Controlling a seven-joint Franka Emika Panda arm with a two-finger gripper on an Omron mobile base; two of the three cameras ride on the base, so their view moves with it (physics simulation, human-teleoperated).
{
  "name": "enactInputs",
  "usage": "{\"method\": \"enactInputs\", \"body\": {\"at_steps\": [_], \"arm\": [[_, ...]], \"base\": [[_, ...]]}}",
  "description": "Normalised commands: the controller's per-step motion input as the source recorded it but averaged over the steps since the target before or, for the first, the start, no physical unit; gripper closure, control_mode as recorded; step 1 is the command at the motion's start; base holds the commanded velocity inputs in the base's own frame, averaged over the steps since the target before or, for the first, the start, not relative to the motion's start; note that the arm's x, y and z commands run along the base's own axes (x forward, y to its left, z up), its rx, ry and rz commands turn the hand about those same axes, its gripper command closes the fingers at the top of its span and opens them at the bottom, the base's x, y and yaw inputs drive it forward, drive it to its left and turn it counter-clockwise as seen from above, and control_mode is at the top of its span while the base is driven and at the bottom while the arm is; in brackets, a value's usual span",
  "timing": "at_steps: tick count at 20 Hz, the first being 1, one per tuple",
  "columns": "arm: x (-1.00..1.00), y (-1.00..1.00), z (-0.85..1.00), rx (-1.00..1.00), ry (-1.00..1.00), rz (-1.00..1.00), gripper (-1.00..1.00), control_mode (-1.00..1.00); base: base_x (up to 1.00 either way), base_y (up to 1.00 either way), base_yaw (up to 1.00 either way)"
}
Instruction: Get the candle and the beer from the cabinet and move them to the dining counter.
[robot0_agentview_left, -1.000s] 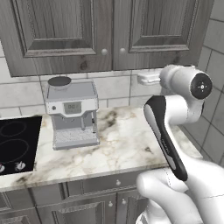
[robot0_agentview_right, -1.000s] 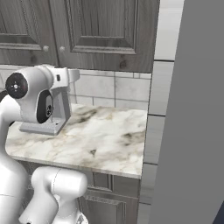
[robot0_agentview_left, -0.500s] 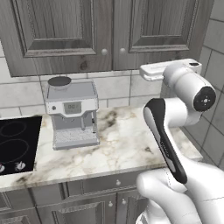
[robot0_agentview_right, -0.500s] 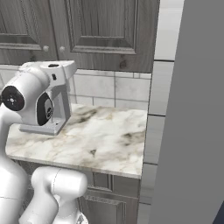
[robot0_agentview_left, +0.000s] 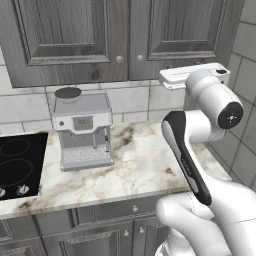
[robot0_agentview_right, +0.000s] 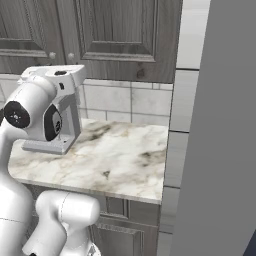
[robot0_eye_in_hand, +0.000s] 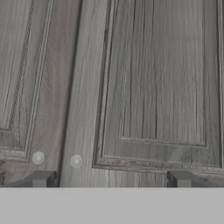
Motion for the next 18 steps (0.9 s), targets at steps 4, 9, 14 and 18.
{"method": "enactInputs", "body": {"at_steps": [4, 9, 14, 18], "arm": [[0.02, 0.06, 0.00, 0.00, 0.01, 0.00, -1.00, -1.00], [0.07, 0.12, 0.00, 0.00, 0.03, 0.00, -1.00, -1.00], [0.11, 0.21, 0.00, 0.02, 0.00, 0.00, -1.00, -1.00], [0.22, 0.23, 0.00, 0.00, 0.00, 0.00, -1.00, -1.00]], "base": [[0.00, 0.00, 0.00], [0.00, 0.00, 0.00], [0.00, 0.00, 0.00], [0.00, 0.00, 0.00]]}}
